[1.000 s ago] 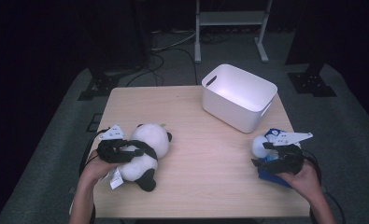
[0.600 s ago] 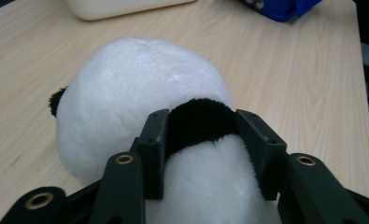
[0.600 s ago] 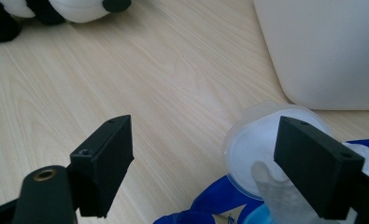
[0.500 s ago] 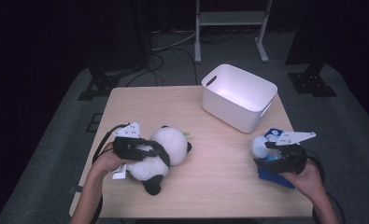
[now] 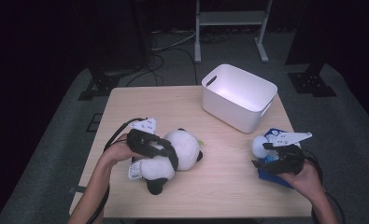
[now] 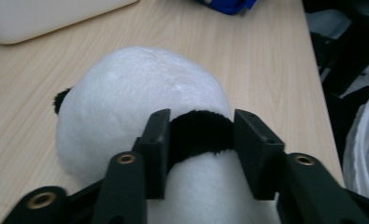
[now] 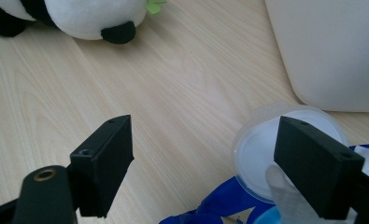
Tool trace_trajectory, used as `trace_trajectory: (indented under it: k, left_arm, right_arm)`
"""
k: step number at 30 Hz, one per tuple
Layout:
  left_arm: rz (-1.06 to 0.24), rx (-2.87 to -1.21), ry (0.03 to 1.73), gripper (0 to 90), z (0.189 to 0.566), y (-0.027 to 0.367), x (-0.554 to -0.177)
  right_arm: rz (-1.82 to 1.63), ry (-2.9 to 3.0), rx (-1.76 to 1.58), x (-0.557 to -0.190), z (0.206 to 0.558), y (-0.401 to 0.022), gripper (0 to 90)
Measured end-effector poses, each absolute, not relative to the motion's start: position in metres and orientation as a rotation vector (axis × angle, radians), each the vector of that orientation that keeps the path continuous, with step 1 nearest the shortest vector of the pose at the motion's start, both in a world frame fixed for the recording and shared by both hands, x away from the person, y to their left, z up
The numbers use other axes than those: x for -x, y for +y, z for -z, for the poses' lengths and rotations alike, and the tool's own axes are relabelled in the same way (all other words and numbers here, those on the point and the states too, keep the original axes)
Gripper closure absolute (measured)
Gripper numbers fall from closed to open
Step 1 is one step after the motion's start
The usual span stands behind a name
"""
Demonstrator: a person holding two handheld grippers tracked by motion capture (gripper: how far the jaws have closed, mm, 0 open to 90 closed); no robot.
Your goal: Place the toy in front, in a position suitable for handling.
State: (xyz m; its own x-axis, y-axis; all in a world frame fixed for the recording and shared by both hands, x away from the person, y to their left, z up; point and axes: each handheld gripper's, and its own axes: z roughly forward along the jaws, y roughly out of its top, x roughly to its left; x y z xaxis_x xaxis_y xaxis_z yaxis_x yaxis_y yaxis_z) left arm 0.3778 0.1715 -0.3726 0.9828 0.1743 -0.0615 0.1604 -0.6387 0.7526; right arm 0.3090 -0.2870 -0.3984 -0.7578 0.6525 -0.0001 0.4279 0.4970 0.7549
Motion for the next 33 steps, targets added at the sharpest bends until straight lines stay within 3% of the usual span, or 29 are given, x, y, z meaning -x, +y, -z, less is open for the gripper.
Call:
trace_trajectory:
  k: [1,2,3,4,5,6,7,10,12,14,15,17,22,33]
  left_arm:
    - [-0.029,-2.274,0.283,43.6,0.371,0.171,-0.377]
    - [-0.046,-2.281,0.324,43.6,0.371,0.171,-0.376]
    - [-0.079,-2.305,0.363,25.3,0.371,0.169,-0.374]
    - [-0.094,-2.327,0.398,25.3,0.371,0.168,-0.374]
    - [-0.111,-2.355,0.439,17.5,0.373,0.165,-0.374]
    - [-0.113,-2.385,0.460,17.5,0.374,0.162,-0.375]
    - [-0.112,-2.420,0.506,10.5,0.378,0.158,-0.378]
    - [-0.123,-2.472,0.561,8.6,0.384,0.153,-0.381]
    - [-0.125,-2.487,0.561,10.3,0.386,0.150,-0.382]
    - [-0.134,-2.506,0.550,21.8,0.385,0.149,-0.382]
    - [-0.141,-2.521,0.538,21.8,0.384,0.148,-0.382]
    - [-0.164,-2.531,0.482,38.1,0.380,0.148,-0.380]
    - [-0.142,-2.485,0.393,50.0,0.373,0.151,-0.379]
    - [-0.043,-2.492,0.049,52.0,0.348,0.103,-0.369]
  right_arm:
    - [-1.122,2.460,-0.913,-0.309,0.398,-0.287,18.3]
    - [-1.122,2.460,-0.913,-0.309,0.398,-0.287,18.3]
    - [-1.124,2.461,-0.916,-0.309,0.399,-0.287,18.4]
    - [-1.124,2.461,-0.916,-0.309,0.399,-0.287,18.4]
    - [-1.127,2.463,-0.915,-0.310,0.399,-0.285,18.4]
    - [-1.127,2.463,-0.915,-0.310,0.399,-0.285,18.4]
    - [-1.121,2.468,-0.910,-0.310,0.399,-0.284,18.4]
    - [-1.117,2.472,-0.901,-0.309,0.399,-0.282,18.3]
    - [-1.119,2.470,-0.901,-0.309,0.399,-0.282,18.4]
    - [-1.121,2.468,-0.896,-0.309,0.399,-0.283,18.4]
    - [-1.122,2.468,-0.899,-0.309,0.399,-0.283,18.4]
    - [-1.135,2.465,-0.903,-0.309,0.399,-0.284,18.4]
    - [-1.152,2.456,-0.896,-0.308,0.396,-0.285,18.3]
    - [-1.194,2.425,-0.920,-0.307,0.392,-0.293,18.4]
